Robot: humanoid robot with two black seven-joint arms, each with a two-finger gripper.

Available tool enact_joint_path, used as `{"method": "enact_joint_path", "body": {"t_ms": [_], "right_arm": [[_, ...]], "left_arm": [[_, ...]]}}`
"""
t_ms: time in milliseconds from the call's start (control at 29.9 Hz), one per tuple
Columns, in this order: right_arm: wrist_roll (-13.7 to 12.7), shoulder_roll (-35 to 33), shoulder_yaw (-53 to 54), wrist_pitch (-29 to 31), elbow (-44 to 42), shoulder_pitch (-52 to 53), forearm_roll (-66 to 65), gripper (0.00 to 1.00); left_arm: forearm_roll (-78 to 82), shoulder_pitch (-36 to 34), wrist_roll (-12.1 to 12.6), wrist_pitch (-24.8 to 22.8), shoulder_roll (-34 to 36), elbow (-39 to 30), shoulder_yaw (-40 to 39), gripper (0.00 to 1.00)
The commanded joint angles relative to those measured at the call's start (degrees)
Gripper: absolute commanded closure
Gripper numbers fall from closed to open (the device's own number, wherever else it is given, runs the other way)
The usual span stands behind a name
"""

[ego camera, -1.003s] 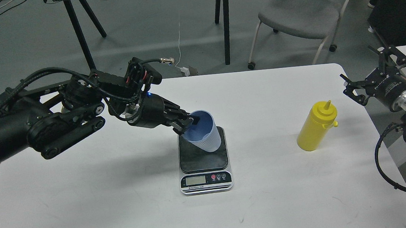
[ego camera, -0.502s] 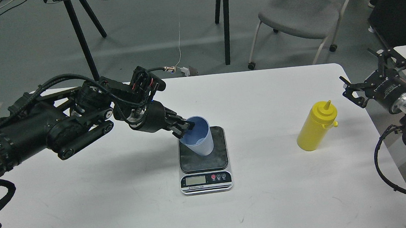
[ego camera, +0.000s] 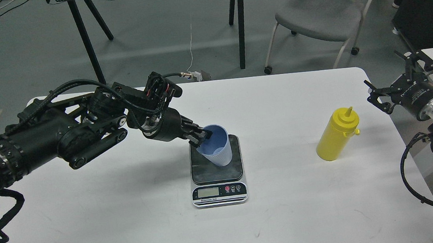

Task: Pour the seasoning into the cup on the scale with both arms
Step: 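Release the cup and raise the left gripper away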

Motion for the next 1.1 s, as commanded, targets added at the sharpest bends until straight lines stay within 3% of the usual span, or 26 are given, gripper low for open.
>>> {"method": "enact_joint_path", "body": {"t_ms": [0, 33, 334, 502, 602, 836, 970, 1070], "right_arm": [[0.0, 0.1, -0.1, 0.0, 0.0, 0.0, 0.0, 0.01], [0.0, 0.1, -0.1, 0.0, 0.0, 0.0, 0.0, 0.01], [0.0, 0.0, 0.0, 0.0, 0.1, -0.1, 0.0, 0.01], [0.0, -0.6, 0.5, 0.0, 0.1, -0.5, 0.0, 0.01], [-0.1, -1.6, 1.4, 0.0, 0.1, -1.4, 0.2, 0.01], [-1.9, -8.9, 4.3, 0.0, 0.9, -8.0, 6.6, 0.01], [-5.3, -12.6, 4.2, 0.0, 6.5, -15.8, 18.1, 0.0], [-5.5, -14.4, 4.5, 0.0, 15.6, -23.9, 23.8, 0.0]], "left_arm": [[-4.7, -0.1, 0.0, 0.0, 0.3, -0.3, 0.0, 0.35], [-5.7, -0.1, 0.0, 0.0, 0.5, -0.4, 0.0, 0.29], [-12.5, -3.4, 0.0, 0.0, 3.3, -0.8, -3.7, 0.16], [-38.5, -9.1, 0.0, 0.0, 10.2, 0.9, -11.8, 0.11], [-58.2, -9.9, 0.0, 0.0, 12.9, 6.9, -14.5, 0.09], [-94.4, -1.7, 0.0, 0.0, 12.2, 25.8, -14.5, 0.06], [-98.8, 4.3, 0.0, 0.0, 12.1, 27.5, -15.0, 0.05], [-99.4, 7.5, 0.0, 0.0, 11.7, 28.2, -16.9, 0.05]]}}
